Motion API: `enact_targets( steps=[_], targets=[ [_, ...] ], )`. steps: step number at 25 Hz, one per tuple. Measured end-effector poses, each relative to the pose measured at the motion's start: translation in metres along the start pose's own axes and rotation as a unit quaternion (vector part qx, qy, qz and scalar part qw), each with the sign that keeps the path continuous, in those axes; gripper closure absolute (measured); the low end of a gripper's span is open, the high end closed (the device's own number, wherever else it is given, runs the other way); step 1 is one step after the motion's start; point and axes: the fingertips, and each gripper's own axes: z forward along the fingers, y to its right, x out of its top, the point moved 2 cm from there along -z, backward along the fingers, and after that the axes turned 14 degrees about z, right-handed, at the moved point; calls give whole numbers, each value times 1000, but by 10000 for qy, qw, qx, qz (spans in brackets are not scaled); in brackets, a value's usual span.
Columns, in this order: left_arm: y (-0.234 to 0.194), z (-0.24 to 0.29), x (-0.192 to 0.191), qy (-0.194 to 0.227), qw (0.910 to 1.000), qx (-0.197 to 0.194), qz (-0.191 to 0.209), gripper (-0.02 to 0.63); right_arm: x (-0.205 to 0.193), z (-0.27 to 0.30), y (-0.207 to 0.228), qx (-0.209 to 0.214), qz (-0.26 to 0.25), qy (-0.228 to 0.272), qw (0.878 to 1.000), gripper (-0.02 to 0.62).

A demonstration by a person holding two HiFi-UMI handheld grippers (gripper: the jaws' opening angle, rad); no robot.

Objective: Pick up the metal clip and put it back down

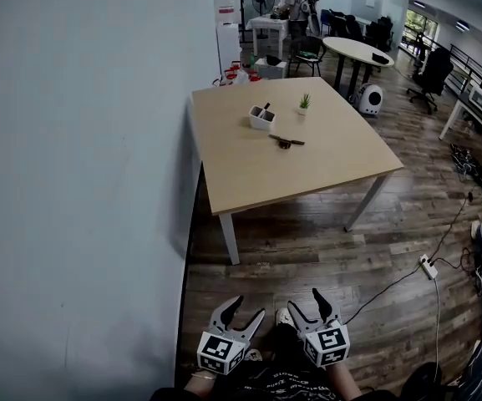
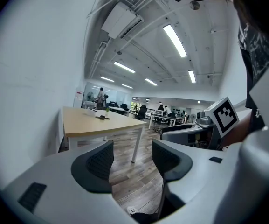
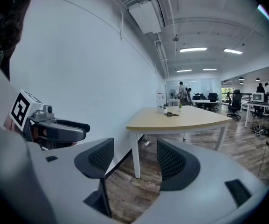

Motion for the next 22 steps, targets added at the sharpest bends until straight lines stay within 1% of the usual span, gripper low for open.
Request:
enact_targets(
  steps=[3,8,14,18,22],
  targets=[
    [-5,15,5,-55,10000,70,-17,358,4,14,10,93,-26,-101,9999,307],
    [-20,53,22,-67,9996,283,-32,357,31,45,36,264,-23,-34,9996,307],
    [-39,105,38,-98,9986,516,-66,357,64,83,82,388,-170,-31,9991,307],
    [-45,140,51,-22,9978,662,-95,357,80,100,112,489,-244,-78,9985,307],
    [-45,174,62,-4,9973,718,-160,357,94,114,137,590,-197,-121,9980,307]
  ],
)
